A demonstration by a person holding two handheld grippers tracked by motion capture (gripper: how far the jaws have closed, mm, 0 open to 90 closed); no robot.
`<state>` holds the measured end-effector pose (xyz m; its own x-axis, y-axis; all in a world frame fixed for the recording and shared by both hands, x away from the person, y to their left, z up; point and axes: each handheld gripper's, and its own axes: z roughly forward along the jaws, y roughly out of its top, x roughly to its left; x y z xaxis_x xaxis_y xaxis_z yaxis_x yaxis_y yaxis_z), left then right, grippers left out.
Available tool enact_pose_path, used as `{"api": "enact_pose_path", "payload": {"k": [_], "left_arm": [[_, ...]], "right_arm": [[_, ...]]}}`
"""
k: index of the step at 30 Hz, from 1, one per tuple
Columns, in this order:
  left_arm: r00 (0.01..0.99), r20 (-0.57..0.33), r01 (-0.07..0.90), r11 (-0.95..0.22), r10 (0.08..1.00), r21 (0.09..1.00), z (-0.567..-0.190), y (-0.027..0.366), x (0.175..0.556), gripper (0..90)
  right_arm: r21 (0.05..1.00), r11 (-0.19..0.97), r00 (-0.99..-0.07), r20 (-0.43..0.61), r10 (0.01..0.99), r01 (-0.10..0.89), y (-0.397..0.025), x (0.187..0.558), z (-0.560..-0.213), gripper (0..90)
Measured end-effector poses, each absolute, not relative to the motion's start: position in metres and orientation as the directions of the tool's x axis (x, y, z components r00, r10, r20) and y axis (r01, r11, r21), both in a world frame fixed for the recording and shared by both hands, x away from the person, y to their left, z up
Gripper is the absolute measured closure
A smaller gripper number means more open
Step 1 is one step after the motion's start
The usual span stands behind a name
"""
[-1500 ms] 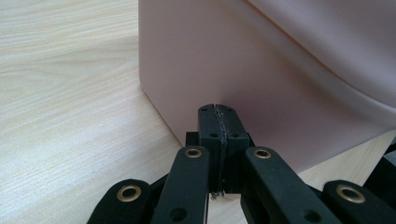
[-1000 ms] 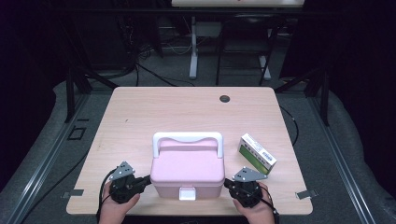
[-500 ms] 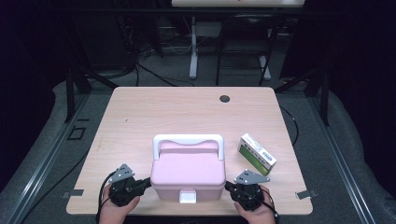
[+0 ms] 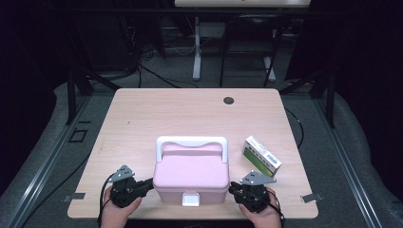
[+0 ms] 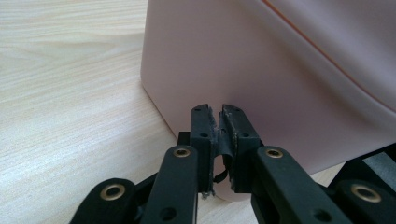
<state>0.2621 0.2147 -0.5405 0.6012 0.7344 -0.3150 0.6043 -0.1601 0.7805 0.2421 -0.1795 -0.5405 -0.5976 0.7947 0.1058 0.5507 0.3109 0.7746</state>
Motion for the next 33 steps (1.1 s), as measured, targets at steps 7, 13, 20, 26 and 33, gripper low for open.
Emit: {"api": "enact_pose_path", "payload": {"k": [7, 13, 20, 26, 33], "left_arm": [[0.599, -0.313, 0.604, -0.159, 0.737, 0.781, -0.539, 0.218, 0.264, 75.2], [0.593, -0.314, 0.604, -0.152, 0.742, 0.782, -0.538, 0.22, 0.265, 71.8], [0.59, -0.308, 0.6, -0.15, 0.746, 0.786, -0.535, 0.224, 0.266, 65.6], [0.6, -0.287, 0.588, -0.169, 0.746, 0.791, -0.532, 0.226, 0.265, 62.6], [0.609, -0.276, 0.575, -0.174, 0.743, 0.8, -0.525, 0.231, 0.264, 61.1]], "right_arm": [[0.785, 0.3, -0.603, 0.115, 0.79, 0.543, -0.183, 0.245, -0.538, 73.2], [0.79, 0.297, -0.597, 0.106, 0.795, 0.536, -0.184, 0.244, -0.536, 70.7], [0.795, 0.287, -0.597, 0.114, 0.794, 0.534, -0.187, 0.245, -0.534, 66.8], [0.803, 0.284, -0.597, 0.108, 0.795, 0.524, -0.188, 0.245, -0.531, 63.6], [0.816, 0.265, -0.581, 0.103, 0.807, 0.514, -0.194, 0.242, -0.525, 62.6]]}}
